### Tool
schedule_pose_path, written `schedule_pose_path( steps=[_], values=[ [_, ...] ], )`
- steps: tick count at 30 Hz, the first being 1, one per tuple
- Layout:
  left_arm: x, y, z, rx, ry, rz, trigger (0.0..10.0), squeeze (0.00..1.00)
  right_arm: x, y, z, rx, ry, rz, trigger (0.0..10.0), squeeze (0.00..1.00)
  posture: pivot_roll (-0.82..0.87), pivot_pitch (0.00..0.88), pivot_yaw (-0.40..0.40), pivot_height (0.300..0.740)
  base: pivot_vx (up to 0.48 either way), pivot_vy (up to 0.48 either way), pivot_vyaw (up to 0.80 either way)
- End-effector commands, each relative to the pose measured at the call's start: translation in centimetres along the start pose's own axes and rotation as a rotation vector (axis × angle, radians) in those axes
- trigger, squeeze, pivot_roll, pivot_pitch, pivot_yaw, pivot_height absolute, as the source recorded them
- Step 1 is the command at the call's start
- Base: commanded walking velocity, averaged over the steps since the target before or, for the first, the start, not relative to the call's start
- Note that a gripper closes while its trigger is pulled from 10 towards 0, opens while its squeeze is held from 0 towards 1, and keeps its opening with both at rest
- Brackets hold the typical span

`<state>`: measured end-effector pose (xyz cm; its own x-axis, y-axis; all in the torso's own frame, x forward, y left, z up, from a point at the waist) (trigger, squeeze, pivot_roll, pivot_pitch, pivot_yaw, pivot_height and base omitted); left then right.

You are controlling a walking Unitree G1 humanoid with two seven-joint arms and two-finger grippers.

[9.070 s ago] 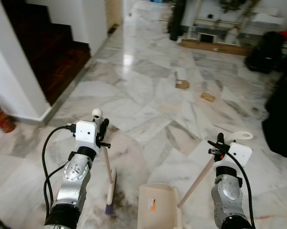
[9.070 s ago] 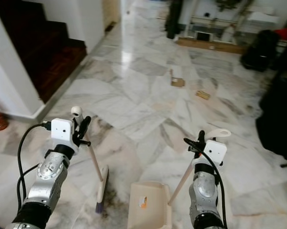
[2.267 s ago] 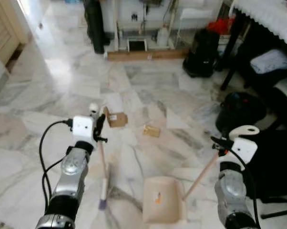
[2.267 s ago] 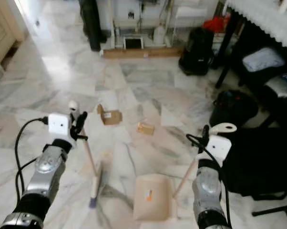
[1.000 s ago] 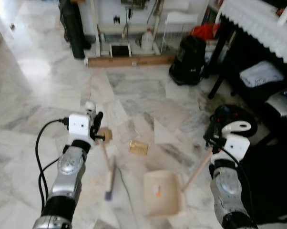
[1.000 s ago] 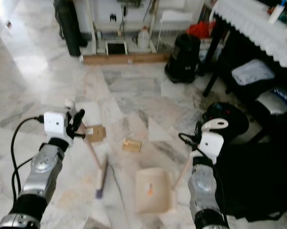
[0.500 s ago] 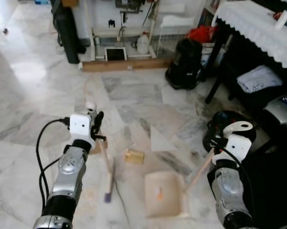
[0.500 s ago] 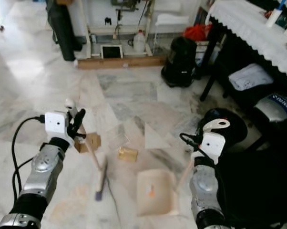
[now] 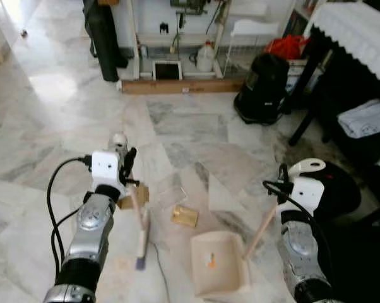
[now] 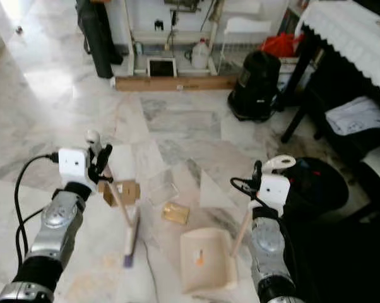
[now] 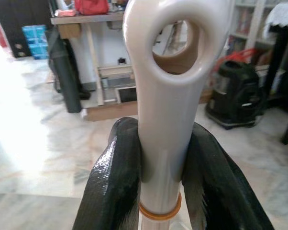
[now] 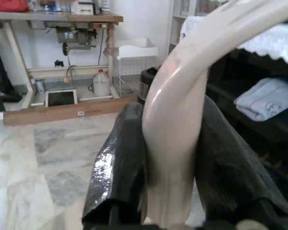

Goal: Sweep floor

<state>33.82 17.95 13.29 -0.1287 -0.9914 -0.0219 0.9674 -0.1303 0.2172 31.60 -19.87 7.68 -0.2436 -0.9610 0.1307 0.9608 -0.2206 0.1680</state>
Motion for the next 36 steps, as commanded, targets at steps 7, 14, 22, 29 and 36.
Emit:
schedule_pose_path(
  steps=[7, 14, 22, 29, 36],
  values=[
    [1.00, 0.26, 0.53, 0.029, -0.004, -0.027, 10.0, 0.00, 1.07, 0.14, 0.11, 0.008, -0.021, -0.025, 10.0, 0.00, 0.13, 0.131, -0.056, 0.740, 0.340, 0.000, 0.00],
    [0.93, 0.24, 0.54, 0.029, -0.002, -0.023, 10.0, 0.00, 1.07, 0.19, 0.14, 0.008, -0.017, -0.027, 10.0, 0.00, 0.13, 0.134, -0.056, 0.740, 0.341, 0.000, 0.00],
    [0.97, 0.25, 0.53, 0.027, -0.006, -0.027, 10.0, 0.00, 1.15, 0.21, 0.15, 0.008, -0.015, -0.033, 10.0, 0.00, 0.13, 0.138, -0.055, 0.740, 0.340, 0.000, 0.00],
    [0.92, 0.28, 0.57, 0.027, -0.001, -0.025, 10.0, 0.00, 1.13, 0.19, 0.13, 0.006, -0.009, -0.037, 10.0, 0.00, 0.13, 0.148, -0.053, 0.740, 0.341, 0.000, 0.00],
    [0.87, 0.33, 0.65, 0.029, -0.004, -0.025, 10.0, 0.00, 1.06, 0.22, 0.15, 0.005, -0.009, -0.034, 10.0, 0.00, 0.12, 0.156, -0.054, 0.740, 0.338, 0.000, 0.00]
  ],
)
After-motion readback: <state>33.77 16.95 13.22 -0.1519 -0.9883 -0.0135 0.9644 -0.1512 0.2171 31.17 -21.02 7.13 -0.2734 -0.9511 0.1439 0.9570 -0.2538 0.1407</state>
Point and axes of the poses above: a point about 5 cm out from each wrist's last joint towards the gripper, its own y axis pointing out of the wrist towards the gripper, its own z axis along the axis of the wrist's last joint, x = y × z, the point moved 1 cm from there along y, pointing out of the wrist towards the gripper, and after that the axes turned 6 degrees about -y, right-handed, at the moved point
